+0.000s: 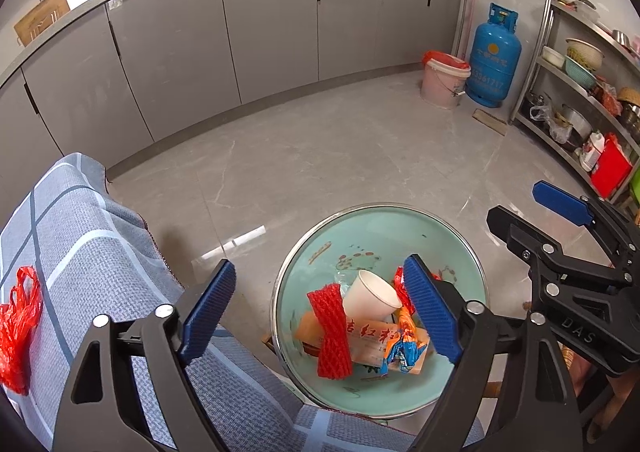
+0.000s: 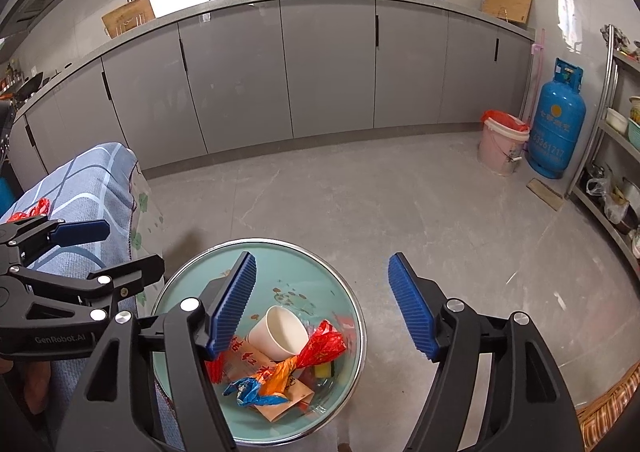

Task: Collect trash
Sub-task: 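Move both open tools back over the white paper towel and red bag on the table, then grasp the white paper towel with the left tool while the right tool grasps the red bag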

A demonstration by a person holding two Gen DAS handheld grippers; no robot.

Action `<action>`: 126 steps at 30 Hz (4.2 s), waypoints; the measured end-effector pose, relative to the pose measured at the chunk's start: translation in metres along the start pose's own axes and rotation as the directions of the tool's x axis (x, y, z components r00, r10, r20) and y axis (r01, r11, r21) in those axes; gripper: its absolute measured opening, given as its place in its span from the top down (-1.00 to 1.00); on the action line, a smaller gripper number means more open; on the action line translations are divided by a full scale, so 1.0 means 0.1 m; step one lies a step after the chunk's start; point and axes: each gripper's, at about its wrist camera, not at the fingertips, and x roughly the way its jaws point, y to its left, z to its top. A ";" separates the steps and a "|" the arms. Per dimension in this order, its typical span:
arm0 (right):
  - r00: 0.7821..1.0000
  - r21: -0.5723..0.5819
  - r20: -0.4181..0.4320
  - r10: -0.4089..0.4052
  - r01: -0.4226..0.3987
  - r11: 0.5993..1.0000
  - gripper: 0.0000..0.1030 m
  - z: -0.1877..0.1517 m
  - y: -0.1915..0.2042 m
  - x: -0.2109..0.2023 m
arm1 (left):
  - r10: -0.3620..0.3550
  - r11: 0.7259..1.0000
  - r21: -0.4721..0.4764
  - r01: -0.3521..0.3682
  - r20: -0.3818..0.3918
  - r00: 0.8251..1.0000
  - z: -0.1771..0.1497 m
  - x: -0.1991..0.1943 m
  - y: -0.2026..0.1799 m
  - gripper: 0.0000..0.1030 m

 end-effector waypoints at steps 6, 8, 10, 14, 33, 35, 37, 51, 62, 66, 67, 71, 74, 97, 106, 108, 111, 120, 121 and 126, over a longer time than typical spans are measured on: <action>1.000 -0.001 0.013 -0.008 0.008 1.000 -0.53 0.02 0.00 -0.03 | 0.008 1.000 -0.001 -0.008 0.001 1.000 0.00 0.00 0.01 -0.74; 1.000 0.000 0.013 -0.009 0.009 1.000 -0.53 0.02 0.01 -0.04 | 0.010 1.000 -0.003 -0.010 0.003 1.000 0.01 -0.01 0.01 -0.76; 1.000 0.004 0.017 -0.011 0.011 1.000 -0.54 0.02 0.01 -0.05 | 0.011 1.000 -0.005 -0.011 0.003 1.000 0.01 -0.01 0.02 -0.78; 0.999 0.015 0.032 -0.015 0.015 1.000 -0.62 0.04 -0.03 -0.12 | 0.019 1.000 -0.008 -0.019 0.003 1.000 0.01 -0.02 0.02 -0.80; 0.996 0.045 0.073 0.056 -0.060 0.997 -0.78 0.15 0.26 -0.61 | 0.114 0.991 -0.083 -0.109 0.066 0.991 -0.24 -0.73 0.40 -0.80; 0.995 0.040 0.075 0.073 -0.076 0.996 -0.80 0.15 0.37 -0.67 | 0.129 0.988 -0.100 -0.121 0.071 0.989 -0.31 -0.85 0.48 -0.80; 0.993 0.025 0.073 0.089 -0.092 0.995 -0.80 0.14 0.50 -0.69 | 0.136 0.984 -0.124 -0.126 0.071 0.988 -0.39 -0.96 0.58 -0.80; 0.983 -0.066 0.043 0.177 -0.174 0.983 -0.80 0.05 1.35 -0.88 | 0.224 0.957 -0.210 -0.198 0.108 0.969 -0.77 -1.55 1.09 -0.80; 0.972 -0.133 0.025 0.233 -0.228 0.965 -0.81 -0.03 1.87 -0.95 | 0.297 0.918 -0.298 -0.262 0.081 0.951 -1.11 -1.82 1.58 -0.80; 0.969 -0.150 0.018 0.247 -0.242 0.959 -0.82 -0.05 2.00 -0.97 | 0.317 0.906 -0.319 -0.279 0.074 0.945 -1.20 -1.88 1.69 -0.80; 0.967 -0.153 0.015 0.253 -0.248 0.957 -0.82 -0.05 2.04 -0.97 | 0.324 0.901 -0.326 -0.285 0.070 0.944 -1.24 -1.90 1.73 -0.80; 0.962 -0.162 0.009 0.272 -0.267 0.950 -0.83 -0.06 2.17 -0.97 | 0.354 0.886 -0.342 -0.315 0.058 0.933 -1.34 -1.96 1.85 -0.80; 0.958 -0.169 -0.001 0.288 -0.284 0.944 -0.83 -0.08 2.28 -0.96 | 0.395 0.867 -0.350 -0.355 0.048 0.918 -1.43 -2.03 1.96 -0.80; 0.938 -0.196 -0.056 0.342 -0.346 0.918 -0.86 -0.15 2.69 -0.75 | 0.328 0.819 -0.465 -0.337 -0.103 0.939 -1.92 -1.68 2.67 0.29; 0.918 -0.227 -0.064 0.392 -0.396 0.890 -0.86 0.02 3.14 -0.65 | 0.409 0.781 -0.481 -0.399 -0.090 0.908 -1.94 -1.93 2.83 0.67; 0.911 -0.239 -0.069 0.406 -0.410 0.880 -0.86 0.08 3.31 -0.60 | 0.439 0.759 -0.490 -0.429 -0.101 0.893 -1.95 -1.97 2.91 0.67; 0.906 -0.238 -0.082 0.416 -0.423 0.874 -0.84 0.14 3.51 -0.50 | 0.462 0.726 -0.517 -0.454 -0.122 0.878 -2.02 -1.99 3.06 0.67; 0.899 -0.225 -0.166 0.406 -0.435 0.872 -0.64 0.17 4.02 -0.11 | 0.494 0.686 -0.548 -0.478 -0.132 0.860 -2.10 -2.00 3.27 0.67; 0.894 -0.218 -0.186 0.407 -0.441 0.870 -0.56 0.14 4.03 -0.07 | 0.488 0.687 -0.551 -0.473 -0.131 0.863 -2.11 -1.99 3.28 0.67; 0.883 -0.223 -0.252 0.395 -0.450 0.865 0.00 -0.01 4.05 0.04 | 0.470 0.694 -0.557 -0.457 -0.130 0.873 -2.14 -1.94 3.30 0.67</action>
